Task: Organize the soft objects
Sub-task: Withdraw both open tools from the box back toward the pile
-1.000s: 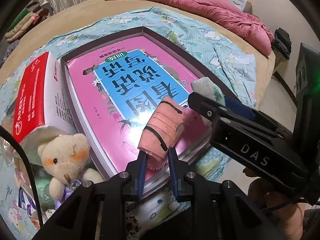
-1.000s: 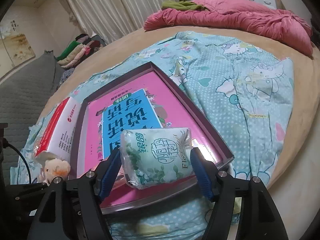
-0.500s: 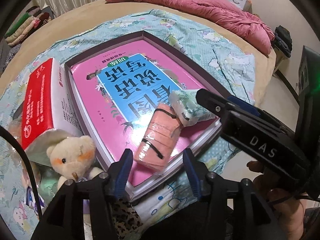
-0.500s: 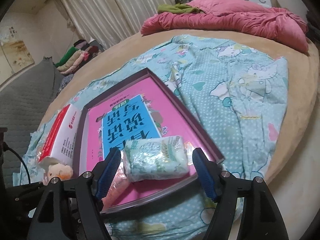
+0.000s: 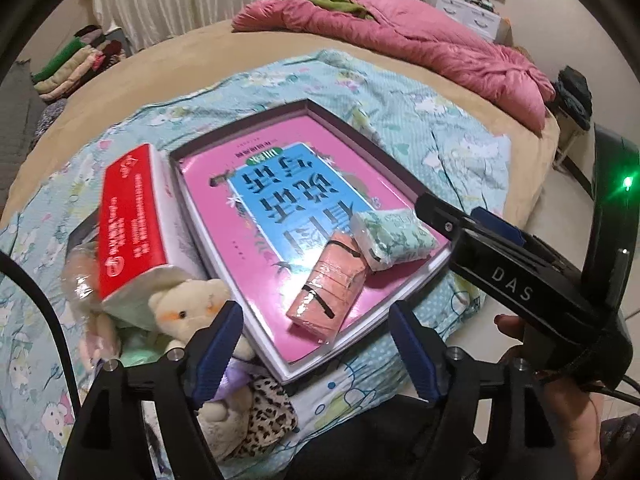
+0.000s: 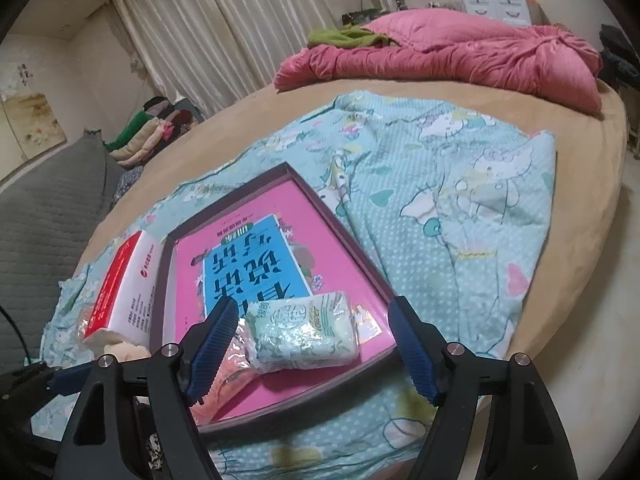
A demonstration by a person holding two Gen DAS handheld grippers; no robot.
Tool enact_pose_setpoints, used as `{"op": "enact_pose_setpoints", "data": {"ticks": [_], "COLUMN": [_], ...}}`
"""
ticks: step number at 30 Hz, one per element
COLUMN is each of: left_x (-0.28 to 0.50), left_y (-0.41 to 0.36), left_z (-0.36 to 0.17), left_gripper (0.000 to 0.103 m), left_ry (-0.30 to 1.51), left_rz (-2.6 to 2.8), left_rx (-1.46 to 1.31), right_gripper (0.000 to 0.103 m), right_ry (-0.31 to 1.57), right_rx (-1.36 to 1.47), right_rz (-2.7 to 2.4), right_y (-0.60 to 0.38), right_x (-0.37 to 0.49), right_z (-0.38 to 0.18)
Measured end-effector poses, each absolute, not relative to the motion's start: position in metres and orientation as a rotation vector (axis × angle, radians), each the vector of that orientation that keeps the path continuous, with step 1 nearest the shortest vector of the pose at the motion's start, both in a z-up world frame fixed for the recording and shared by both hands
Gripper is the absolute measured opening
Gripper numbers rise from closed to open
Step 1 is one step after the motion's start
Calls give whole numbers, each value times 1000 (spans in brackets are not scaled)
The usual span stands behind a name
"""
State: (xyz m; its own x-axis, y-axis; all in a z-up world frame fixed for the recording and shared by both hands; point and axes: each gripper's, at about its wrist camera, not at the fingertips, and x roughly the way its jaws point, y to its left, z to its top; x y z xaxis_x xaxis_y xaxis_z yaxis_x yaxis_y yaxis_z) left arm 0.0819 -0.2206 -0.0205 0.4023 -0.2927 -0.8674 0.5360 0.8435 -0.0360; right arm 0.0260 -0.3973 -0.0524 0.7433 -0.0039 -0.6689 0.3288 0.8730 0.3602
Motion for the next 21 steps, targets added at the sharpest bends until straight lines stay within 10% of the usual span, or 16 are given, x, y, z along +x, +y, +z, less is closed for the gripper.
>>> {"op": "enact_pose_setpoints", "data": {"ticks": [21], "left_x": [78], "left_y": [-120], "left_z": [58], "left_gripper": [86], "left_ry": [910], "left_rz": [-413], "left_rx": [79], "right_gripper": [81], "right_ry": [638], "right_rx": [351], "right_rz": [-222], "right_y": [-363], "right_x": [-4], "right_z": [20]}}
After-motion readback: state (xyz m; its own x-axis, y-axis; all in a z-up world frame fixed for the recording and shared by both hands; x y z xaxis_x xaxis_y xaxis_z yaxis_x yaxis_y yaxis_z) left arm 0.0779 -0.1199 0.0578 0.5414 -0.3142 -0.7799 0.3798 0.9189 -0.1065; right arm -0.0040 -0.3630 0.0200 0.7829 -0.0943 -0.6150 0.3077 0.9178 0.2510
